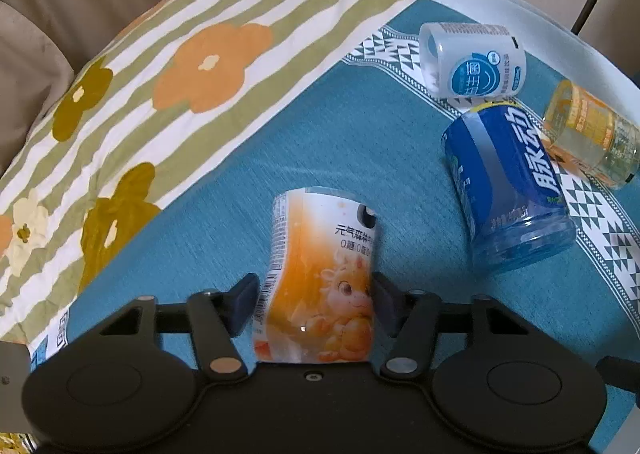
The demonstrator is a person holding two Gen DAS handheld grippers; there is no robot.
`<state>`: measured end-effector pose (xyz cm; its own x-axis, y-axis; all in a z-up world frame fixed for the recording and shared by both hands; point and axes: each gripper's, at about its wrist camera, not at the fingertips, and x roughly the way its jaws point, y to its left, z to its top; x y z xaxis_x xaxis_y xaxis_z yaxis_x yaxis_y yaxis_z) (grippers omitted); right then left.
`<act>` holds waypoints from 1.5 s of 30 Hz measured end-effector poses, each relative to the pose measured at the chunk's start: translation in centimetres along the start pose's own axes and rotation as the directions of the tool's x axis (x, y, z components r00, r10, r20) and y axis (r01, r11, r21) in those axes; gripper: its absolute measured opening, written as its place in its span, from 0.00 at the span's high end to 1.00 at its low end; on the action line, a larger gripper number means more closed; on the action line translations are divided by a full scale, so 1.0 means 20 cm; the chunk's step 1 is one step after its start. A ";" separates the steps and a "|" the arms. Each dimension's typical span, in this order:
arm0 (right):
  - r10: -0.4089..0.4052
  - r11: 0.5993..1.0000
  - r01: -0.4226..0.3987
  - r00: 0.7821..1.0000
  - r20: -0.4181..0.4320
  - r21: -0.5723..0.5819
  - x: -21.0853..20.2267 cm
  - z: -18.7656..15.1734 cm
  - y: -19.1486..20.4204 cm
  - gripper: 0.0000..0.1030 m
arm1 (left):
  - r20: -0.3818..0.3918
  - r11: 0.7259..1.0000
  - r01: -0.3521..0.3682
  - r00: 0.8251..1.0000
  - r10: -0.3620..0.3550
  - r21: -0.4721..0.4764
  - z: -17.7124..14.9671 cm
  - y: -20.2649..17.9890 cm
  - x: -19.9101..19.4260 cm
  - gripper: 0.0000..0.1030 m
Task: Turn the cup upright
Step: 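Move the left tool to the lying orange cup and close on it, then lift the orange cup with the left tool and carry it toward the right tool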
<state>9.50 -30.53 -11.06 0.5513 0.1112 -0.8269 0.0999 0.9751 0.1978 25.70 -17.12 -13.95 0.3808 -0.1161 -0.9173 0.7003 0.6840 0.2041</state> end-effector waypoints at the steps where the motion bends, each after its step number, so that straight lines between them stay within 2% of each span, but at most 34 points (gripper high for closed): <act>1: 0.000 1.000 0.000 1.000 0.000 0.004 0.00 0.00 0.00 0.00 | 0.007 1.000 0.001 1.000 -0.001 0.002 0.00 0.00 0.00 0.38; 6: 0.000 1.000 0.000 1.000 0.001 0.013 0.00 0.00 -0.01 0.00 | 0.015 1.000 -0.003 1.000 0.003 0.012 -0.02 -0.01 -0.02 0.38; 12: 0.013 1.000 -0.013 1.000 0.003 0.023 -0.02 0.00 -0.01 0.00 | 0.021 1.000 -0.013 1.000 0.014 -0.021 -0.04 -0.02 -0.10 0.38; 19: 0.033 0.999 -0.033 0.999 0.020 -0.010 -0.11 0.01 0.01 0.00 | 0.021 0.993 -0.025 0.999 0.028 -0.116 -0.12 -0.02 -0.28 0.38; 25: 0.058 0.996 -0.056 0.998 0.026 -0.065 -0.20 0.01 0.02 0.00 | 0.028 0.967 -0.032 0.999 0.040 -0.251 -0.25 -0.04 -0.45 0.38; 29: 0.075 0.993 -0.072 0.997 0.027 -0.095 -0.24 0.00 0.01 0.00 | 0.022 0.936 -0.022 0.999 0.032 -0.352 -0.35 -0.10 -0.52 0.38; 35: 0.102 0.987 -0.099 0.995 0.012 -0.123 -0.28 -0.05 -0.02 0.00 | 0.000 0.849 0.024 1.000 -0.028 -0.528 -0.50 -0.21 -0.51 0.38; 41: 0.114 0.983 -0.115 0.993 -0.019 -0.144 -0.27 -0.10 -0.04 0.00 | -0.034 0.778 0.027 0.998 -0.062 -0.628 -0.62 -0.29 -0.43 0.38; 45: 0.108 0.982 -0.111 0.994 -0.028 -0.154 -0.26 -0.13 -0.06 0.00 | -0.047 0.747 0.024 0.996 -0.074 -0.664 -0.66 -0.29 -0.38 0.38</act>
<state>4.44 -31.76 -8.39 0.5357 0.2210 -0.8150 -0.0909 0.9746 0.2046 10.78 -10.79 -12.70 0.2991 -0.1320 -0.9450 0.1312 0.9867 -0.0963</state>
